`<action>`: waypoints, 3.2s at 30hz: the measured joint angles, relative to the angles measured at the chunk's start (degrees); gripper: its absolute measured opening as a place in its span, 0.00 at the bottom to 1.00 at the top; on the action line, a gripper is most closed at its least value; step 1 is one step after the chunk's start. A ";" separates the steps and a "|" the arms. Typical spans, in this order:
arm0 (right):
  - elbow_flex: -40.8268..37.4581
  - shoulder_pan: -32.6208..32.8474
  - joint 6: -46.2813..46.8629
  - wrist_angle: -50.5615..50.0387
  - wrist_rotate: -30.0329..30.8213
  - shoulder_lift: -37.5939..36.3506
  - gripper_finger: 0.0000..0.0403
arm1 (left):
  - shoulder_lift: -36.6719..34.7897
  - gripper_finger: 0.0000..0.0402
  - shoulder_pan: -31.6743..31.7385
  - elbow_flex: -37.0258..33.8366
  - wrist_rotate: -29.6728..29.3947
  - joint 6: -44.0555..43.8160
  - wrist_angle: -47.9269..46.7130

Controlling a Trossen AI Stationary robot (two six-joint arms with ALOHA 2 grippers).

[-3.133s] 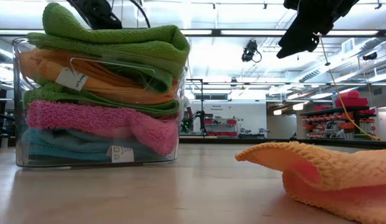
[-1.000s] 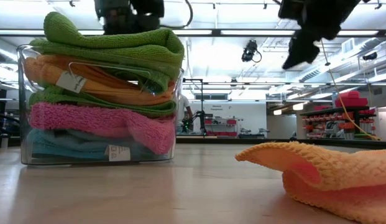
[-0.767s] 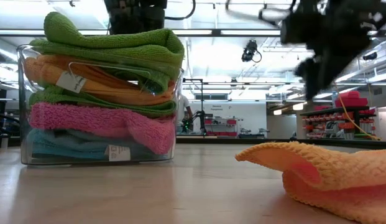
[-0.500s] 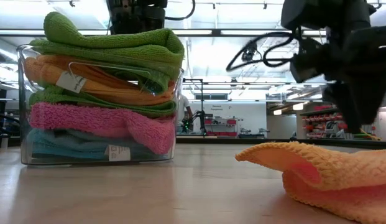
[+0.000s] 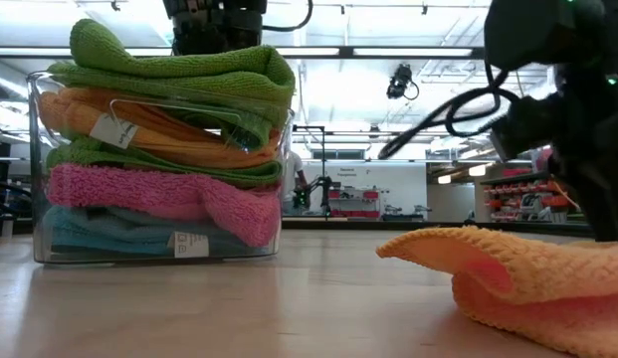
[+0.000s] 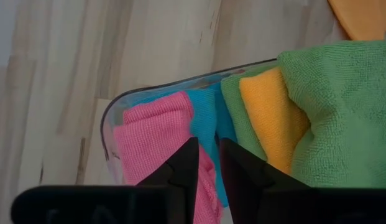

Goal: Fold microfiber towels
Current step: Fold the yellow towel

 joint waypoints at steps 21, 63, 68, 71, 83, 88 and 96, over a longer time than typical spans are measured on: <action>-0.13 2.77 -1.50 1.07 11.75 -5.73 0.02 | -1.37 0.14 0.02 -0.04 0.00 1.05 -0.11; 19.86 -11.49 -38.66 -0.58 23.73 -31.25 0.02 | 16.78 0.60 -4.48 -0.07 -5.30 -5.78 61.89; 24.08 -11.49 -40.31 -1.61 22.03 -31.25 0.02 | 16.22 0.58 -3.97 0.01 -9.87 -2.99 62.09; 26.55 -11.51 -40.35 -3.00 21.10 -31.25 0.02 | 16.19 0.58 -3.23 1.66 -10.75 -2.38 61.41; 36.20 -10.98 -41.99 -13.62 17.41 -28.76 0.02 | 15.99 0.56 -1.03 17.64 -9.82 7.99 43.63; 38.51 -10.83 -46.29 -13.53 17.21 -27.04 0.02 | 16.04 0.52 0.21 17.79 -2.41 6.06 40.02; 40.19 -10.81 -48.91 -13.53 15.58 -26.20 0.02 | 16.17 0.48 -0.19 16.22 -2.11 5.83 39.08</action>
